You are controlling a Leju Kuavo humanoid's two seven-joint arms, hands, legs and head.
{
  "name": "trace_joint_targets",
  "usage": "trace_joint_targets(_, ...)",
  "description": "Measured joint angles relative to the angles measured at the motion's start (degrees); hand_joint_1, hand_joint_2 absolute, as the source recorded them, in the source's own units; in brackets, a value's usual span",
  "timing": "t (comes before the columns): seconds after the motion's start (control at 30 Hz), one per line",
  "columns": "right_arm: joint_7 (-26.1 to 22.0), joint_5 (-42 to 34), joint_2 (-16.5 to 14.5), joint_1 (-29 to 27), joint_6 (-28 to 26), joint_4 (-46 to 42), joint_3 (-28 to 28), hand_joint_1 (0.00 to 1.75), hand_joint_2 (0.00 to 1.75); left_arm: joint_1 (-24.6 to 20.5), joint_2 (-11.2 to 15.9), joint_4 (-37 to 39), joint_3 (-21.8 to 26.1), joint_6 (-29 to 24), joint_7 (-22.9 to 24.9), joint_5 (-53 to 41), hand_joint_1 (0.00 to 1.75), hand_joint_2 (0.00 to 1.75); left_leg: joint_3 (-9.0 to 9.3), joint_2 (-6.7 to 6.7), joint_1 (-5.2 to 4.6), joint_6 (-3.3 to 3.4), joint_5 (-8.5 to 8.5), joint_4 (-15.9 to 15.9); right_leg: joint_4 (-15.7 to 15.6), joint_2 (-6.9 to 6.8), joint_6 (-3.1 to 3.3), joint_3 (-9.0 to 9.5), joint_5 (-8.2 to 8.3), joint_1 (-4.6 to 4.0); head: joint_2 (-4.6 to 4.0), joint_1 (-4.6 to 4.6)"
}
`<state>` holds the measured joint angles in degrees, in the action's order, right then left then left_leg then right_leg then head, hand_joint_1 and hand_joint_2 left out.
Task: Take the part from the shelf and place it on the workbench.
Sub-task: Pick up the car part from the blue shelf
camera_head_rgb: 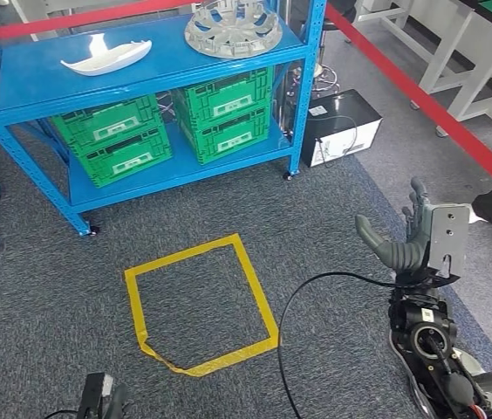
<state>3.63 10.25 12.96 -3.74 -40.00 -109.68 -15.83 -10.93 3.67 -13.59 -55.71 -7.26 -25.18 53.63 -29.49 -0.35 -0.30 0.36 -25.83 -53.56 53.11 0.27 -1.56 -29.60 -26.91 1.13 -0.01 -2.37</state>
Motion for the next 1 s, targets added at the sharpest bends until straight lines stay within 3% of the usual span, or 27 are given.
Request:
trace_joint_targets(0.13,-0.2,0.0,0.0,0.0,0.0,0.0,-0.1,0.00,1.75,0.2,0.2,0.0,0.0,0.1,0.4,0.0,0.00,0.00,-0.05,0.02,-0.23,0.63,-0.21,-0.2,-0.3,-0.02,-0.34,0.14,0.08,0.23,0.00,0.24)
trace_joint_targets(0.23,-0.4,0.1,0.1,0.0,0.0,-0.2,0.1,0.00,1.75,0.4,0.2,0.0,0.1,0.2,0.9,-0.1,0.00,0.00,1.38,0.21,0.52,1.03,0.31,1.9,1.3,-0.02,-0.76,-0.26,-1.08,0.12,0.00,0.14)
trace_joint_targets(0.27,-0.4,0.2,0.2,0.0,0.0,-0.3,0.2,0.00,1.75,0.5,0.2,0.0,0.1,0.2,1.0,-0.1,0.00,0.00,1.91,0.30,0.79,1.14,0.43,2.4,4.0,-0.02,-0.96,-1.55,-2.40,0.13,0.00,-0.06)
trace_joint_targets(0.33,-0.5,0.2,0.3,-0.2,0.0,-0.3,0.3,0.00,1.75,0.6,0.2,0.0,0.1,0.2,1.0,-0.1,0.00,0.00,2.37,0.40,0.90,1.21,0.23,2.6,12.2,-0.02,-1.48,-6.01,-5.52,0.30,0.00,-0.54)
trace_joint_targets(0.37,-0.5,0.2,0.3,-0.4,0.0,-0.3,0.3,0.00,1.75,0.6,0.2,0.0,0.1,0.2,1.0,-0.1,0.00,0.00,2.56,0.39,1.01,1.07,0.02,2.6,15.4,-0.04,-1.77,-8.01,-6.21,0.48,0.01,-0.71)
trace_joint_targets(0.4,-0.5,0.2,0.4,-0.5,0.0,-0.3,0.3,0.00,1.75,0.7,0.2,0.0,0.1,0.2,1.1,-0.2,0.00,0.00,2.82,0.37,1.18,0.84,-0.27,2.5,16.6,-0.07,-2.06,-9.07,-5.75,0.70,0.00,-0.85)
trace_joint_targets(0.43,-0.5,0.2,0.4,-0.5,0.0,-0.3,0.3,0.00,1.75,0.8,0.1,0.0,0.1,0.2,1.1,-0.2,0.00,0.00,3.18,0.32,1.46,0.49,-0.68,2.3,15.3,-0.12,-2.39,-8.86,-4.07,0.96,0.00,-0.94)
trace_joint_targets(0.47,-0.5,0.2,0.4,-0.6,0.0,-0.3,0.3,0.00,1.75,0.9,0.1,0.0,0.1,0.2,1.1,-0.2,0.00,0.00,3.62,0.25,1.79,0.01,-1.26,2.0,11.9,-0.23,-2.84,-7.56,-1.48,1.32,0.00,-1.06)
trace_joint_targets(0.5,-0.5,0.2,0.4,-0.6,0.0,-0.3,0.4,0.00,1.75,0.9,0.2,0.0,0.1,0.2,1.1,-0.2,0.00,0.00,3.95,0.17,2.03,-0.55,-1.91,1.6,8.3,-0.30,-3.40,-6.00,0.35,1.59,-0.01,-1.31)
trace_joint_targets(0.53,-0.5,0.2,0.4,-0.6,0.0,-0.3,0.4,0.00,1.75,0.9,0.3,0.0,0.1,0.2,1.1,-0.2,0.00,0.00,4.10,0.11,2.09,-1.16,-2.60,0.9,5.1,-0.29,-3.54,-4.58,1.49,1.78,-0.01,-1.64)
trace_joint_targets(0.6,-0.5,0.2,0.4,-0.7,0.0,-0.3,0.3,0.00,1.75,0.8,0.5,0.0,0.2,0.2,1.1,-0.2,0.00,0.00,3.95,0.06,1.89,-2.03,-3.36,0.1,3.2,-0.11,-2.64,-3.64,1.02,1.71,-0.01,-1.73)
trace_joint_targets(0.63,-0.5,0.2,0.4,-0.7,0.0,-0.4,0.3,0.00,1.75,0.8,0.5,0.0,0.2,0.2,1.1,-0.2,0.00,0.00,3.90,0.07,1.83,-2.30,-3.52,-0.1,3.3,0.00,-1.73,-3.70,0.70,1.60,-0.01,-1.46)
trace_joint_targets(0.7,-0.5,0.2,0.4,-0.8,0.0,-0.4,0.4,0.00,1.75,0.8,0.5,0.0,0.3,0.2,1.1,-0.2,0.00,0.00,3.92,0.14,2.01,-2.65,-3.96,-0.6,3.6,0.10,-0.55,-3.52,0.13,1.44,0.00,-0.62)
trace_joint_targets(0.77,-0.6,0.2,0.4,-0.7,0.0,-0.5,0.4,0.00,1.75,0.7,0.5,0.0,0.3,0.2,1.1,-0.2,0.00,0.00,1.73,0.19,2.07,-2.80,-5.88,-5.2,3.5,0.11,0.30,-2.83,-0.37,1.31,0.01,-0.02)
trace_joint_targets(0.8,-0.6,0.2,0.4,-0.7,0.0,-0.5,0.4,0.00,1.75,0.7,0.5,0.0,0.3,0.2,1.1,-0.2,0.00,0.00,-0.66,0.20,1.96,-2.75,-7.32,-9.4,3.5,0.08,0.65,-2.53,-0.62,1.15,0.01,0.29)
trace_joint_targets(0.87,-0.6,0.2,0.4,-0.7,0.0,-0.5,0.4,0.00,1.75,0.7,0.5,0.0,0.3,0.2,1.2,-0.2,0.00,0.00,-4.83,0.20,1.76,-2.62,-9.49,-16.1,3.5,0.05,1.09,-2.21,-0.97,0.86,0.01,0.67)
trace_joint_targets(0.9,-0.6,0.2,0.4,-0.7,0.0,-0.5,0.4,0.00,1.75,0.7,0.5,0.0,0.3,0.2,1.2,-0.2,0.00,0.00,-5.82,0.20,1.71,-2.58,-9.90,-17.6,3.5,0.05,1.19,-2.14,-1.06,0.78,0.01,0.70)
trace_joint_targets(1.0,-0.6,0.2,0.4,-0.7,0.0,-0.5,0.4,0.00,1.75,0.7,0.5,0.0,0.3,0.2,1.2,-0.2,0.00,0.00,-6.01,0.20,1.71,-2.57,-9.95,-17.9,3.5,0.05,1.21,-2.12,-1.08,0.76,0.01,0.71)
